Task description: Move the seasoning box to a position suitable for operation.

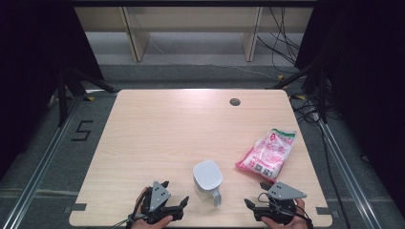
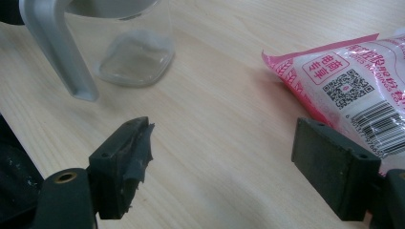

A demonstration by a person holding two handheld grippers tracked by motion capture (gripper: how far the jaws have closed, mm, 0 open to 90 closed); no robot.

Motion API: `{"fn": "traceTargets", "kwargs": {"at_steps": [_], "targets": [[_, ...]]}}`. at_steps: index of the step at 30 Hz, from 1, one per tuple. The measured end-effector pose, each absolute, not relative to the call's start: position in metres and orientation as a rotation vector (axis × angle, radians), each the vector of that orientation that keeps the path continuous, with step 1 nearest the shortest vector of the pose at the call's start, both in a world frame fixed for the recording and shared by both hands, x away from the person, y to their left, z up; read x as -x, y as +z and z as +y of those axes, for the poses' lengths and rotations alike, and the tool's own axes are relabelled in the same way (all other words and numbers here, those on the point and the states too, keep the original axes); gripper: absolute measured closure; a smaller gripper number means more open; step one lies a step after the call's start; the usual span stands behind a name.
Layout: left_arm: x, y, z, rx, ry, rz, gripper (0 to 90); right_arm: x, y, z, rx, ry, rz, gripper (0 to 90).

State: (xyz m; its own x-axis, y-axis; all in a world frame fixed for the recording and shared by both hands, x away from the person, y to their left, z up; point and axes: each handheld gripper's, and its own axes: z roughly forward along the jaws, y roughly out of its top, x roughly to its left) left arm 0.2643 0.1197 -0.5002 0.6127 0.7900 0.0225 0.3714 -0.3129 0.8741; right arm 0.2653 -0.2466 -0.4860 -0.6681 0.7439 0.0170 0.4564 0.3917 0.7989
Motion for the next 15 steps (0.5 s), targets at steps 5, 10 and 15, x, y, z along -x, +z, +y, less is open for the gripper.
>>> {"fn": "traceTargets", "kwargs": {"at_steps": [5, 10, 15], "targets": [[-0.2638, -0.4993, 0.1213, -1.919, 0.589, 0.925, 15.0, -0.2657, -0.486, -0.2482, -1.019, 1.145, 2.327, 22.3], [-0.2623, -0.5004, 0.1204, -1.901, 0.585, 0.93, 15.2, -0.2655, -0.4857, -0.2483, -1.033, 1.153, 2.317, 22.3], [-0.2572, -0.4996, 0.1201, -1.908, 0.543, 0.88, 23.2, -0.2656, -0.4854, -0.2487, -1.03, 1.15, 2.313, 22.3]]}}
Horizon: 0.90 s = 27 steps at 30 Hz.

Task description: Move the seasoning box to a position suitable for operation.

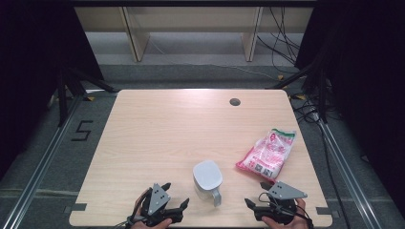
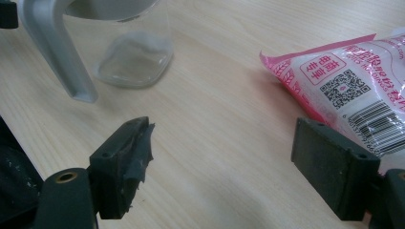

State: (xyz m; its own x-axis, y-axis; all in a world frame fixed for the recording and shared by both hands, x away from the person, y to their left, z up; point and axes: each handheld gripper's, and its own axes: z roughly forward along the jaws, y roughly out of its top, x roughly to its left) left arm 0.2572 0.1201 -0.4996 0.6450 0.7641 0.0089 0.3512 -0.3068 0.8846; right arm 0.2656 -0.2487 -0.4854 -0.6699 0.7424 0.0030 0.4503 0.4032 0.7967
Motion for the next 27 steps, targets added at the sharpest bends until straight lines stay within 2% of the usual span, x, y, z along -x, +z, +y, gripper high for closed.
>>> {"fn": "traceTargets", "kwargs": {"at_steps": [2, 6, 12, 13, 17, 27], "targets": [[-0.253, -0.501, 0.121, -1.885, 0.491, 0.861, 25.7, -0.266, -0.485, -0.249, -1.017, 1.147, 2.305, 22.3], [-0.25, -0.502, 0.123, -1.893, 0.448, 0.834, 39.5, -0.266, -0.486, -0.249, -1.017, 1.153, 2.3, 22.3], [-0.242, -0.501, 0.112, -1.858, 0.375, 0.704, 51.3, -0.266, -0.486, -0.248, -1.042, 1.17, 2.337, 22.2], [-0.243, -0.501, 0.112, -1.895, 0.398, 0.688, 52.3, -0.266, -0.486, -0.247, -1.048, 1.173, 2.327, 22.2], [-0.24, -0.501, 0.103, -1.859, 0.371, 0.658, 61.2, -0.267, -0.487, -0.248, -1.015, 1.15, 2.335, 22.2], [-0.239, -0.502, 0.069, -1.872, 0.347, 0.605, 69.6, -0.267, -0.487, -0.247, -1.016, 1.136, 2.342, 22.0]]}}
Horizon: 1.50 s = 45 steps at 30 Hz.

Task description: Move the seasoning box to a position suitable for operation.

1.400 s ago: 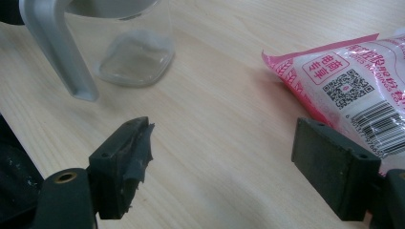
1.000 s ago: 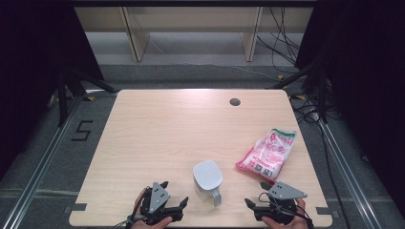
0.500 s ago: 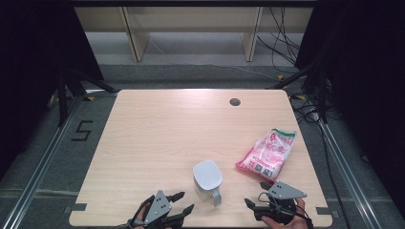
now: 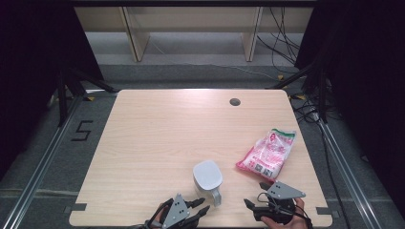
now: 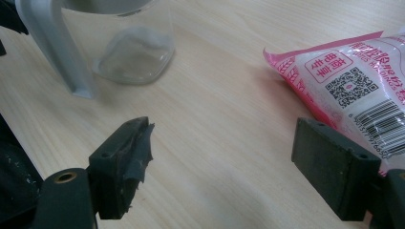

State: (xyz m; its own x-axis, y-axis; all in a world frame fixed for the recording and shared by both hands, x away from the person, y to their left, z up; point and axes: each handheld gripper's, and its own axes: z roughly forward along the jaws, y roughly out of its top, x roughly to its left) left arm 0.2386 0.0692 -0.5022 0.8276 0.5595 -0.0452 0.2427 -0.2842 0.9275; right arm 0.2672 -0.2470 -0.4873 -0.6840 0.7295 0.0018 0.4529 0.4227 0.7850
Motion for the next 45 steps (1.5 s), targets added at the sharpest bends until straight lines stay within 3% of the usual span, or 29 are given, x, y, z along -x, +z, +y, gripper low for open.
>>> {"fn": "traceTargets", "kwargs": {"at_steps": [9, 16, 45], "targets": [[-0.243, -0.502, 0.05, -1.88, 0.378, 0.599, 69.6, -0.268, -0.488, -0.246, -1.007, 1.137, 2.333, 22.0], [-0.25, -0.508, 0.041, -1.851, 0.377, 0.606, 80.4, -0.268, -0.488, -0.245, -0.993, 1.145, 2.355, 22.0], [-0.271, -0.501, 0.103, -1.894, 0.637, 0.713, 82.5, -0.268, -0.489, -0.243, -0.984, 1.138, 2.352, 21.7]]}}
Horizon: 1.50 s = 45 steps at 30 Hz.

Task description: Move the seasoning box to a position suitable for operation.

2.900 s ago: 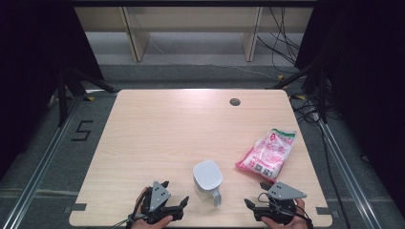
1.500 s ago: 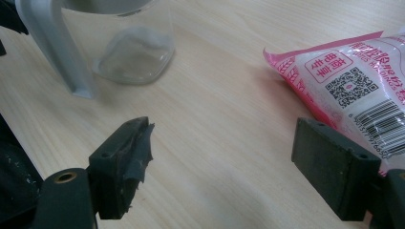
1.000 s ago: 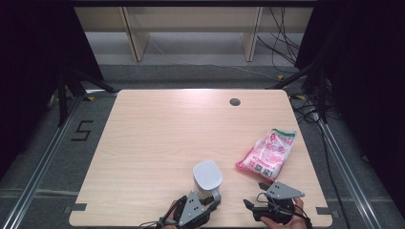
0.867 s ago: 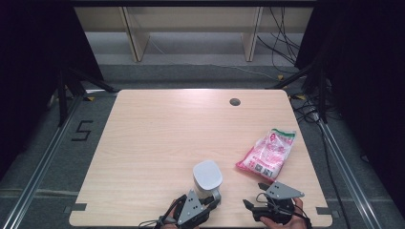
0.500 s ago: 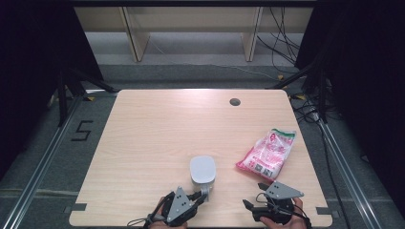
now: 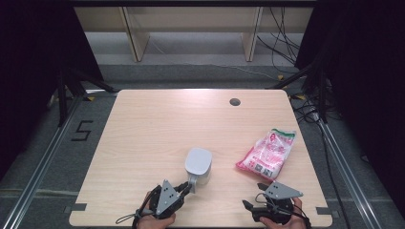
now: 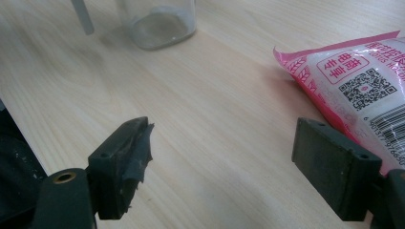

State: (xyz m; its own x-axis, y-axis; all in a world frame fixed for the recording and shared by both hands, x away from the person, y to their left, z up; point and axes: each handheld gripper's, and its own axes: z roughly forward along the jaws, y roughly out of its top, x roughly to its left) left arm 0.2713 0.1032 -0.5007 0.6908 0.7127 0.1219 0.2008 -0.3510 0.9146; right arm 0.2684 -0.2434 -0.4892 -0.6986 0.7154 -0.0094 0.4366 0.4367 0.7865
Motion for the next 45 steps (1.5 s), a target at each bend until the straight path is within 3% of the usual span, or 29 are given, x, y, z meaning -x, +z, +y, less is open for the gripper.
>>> {"fn": "traceTargets", "kwargs": {"at_steps": [3, 8, 13, 16, 19, 45], "targets": [[-0.273, -0.501, 0.106, -1.872, 0.656, 0.715, 80.0, -0.269, -0.489, -0.244, -0.982, 1.14, 2.352, 21.7], [-0.267, -0.497, 0.108, -1.817, 0.565, 0.704, 65.0, -0.268, -0.489, -0.244, -0.99, 1.145, 2.366, 21.7], [-0.272, -0.495, 0.101, -1.87, 0.593, 0.696, 54.9, -0.269, -0.489, -0.243, -0.965, 1.146, 2.376, 21.7], [-0.277, -0.496, 0.096, -1.867, 0.591, 0.705, 55.8, -0.269, -0.489, -0.243, -0.964, 1.145, 2.377, 21.7], [-0.283, -0.498, 0.094, -1.872, 0.595, 0.723, 65.1, -0.269, -0.488, -0.243, -0.963, 1.146, 2.377, 21.7], [-0.336, -0.499, 0.096, -1.816, 0.635, 0.824, 68.1, -0.269, -0.489, -0.243, -0.981, 1.142, 2.379, 21.7]]}}
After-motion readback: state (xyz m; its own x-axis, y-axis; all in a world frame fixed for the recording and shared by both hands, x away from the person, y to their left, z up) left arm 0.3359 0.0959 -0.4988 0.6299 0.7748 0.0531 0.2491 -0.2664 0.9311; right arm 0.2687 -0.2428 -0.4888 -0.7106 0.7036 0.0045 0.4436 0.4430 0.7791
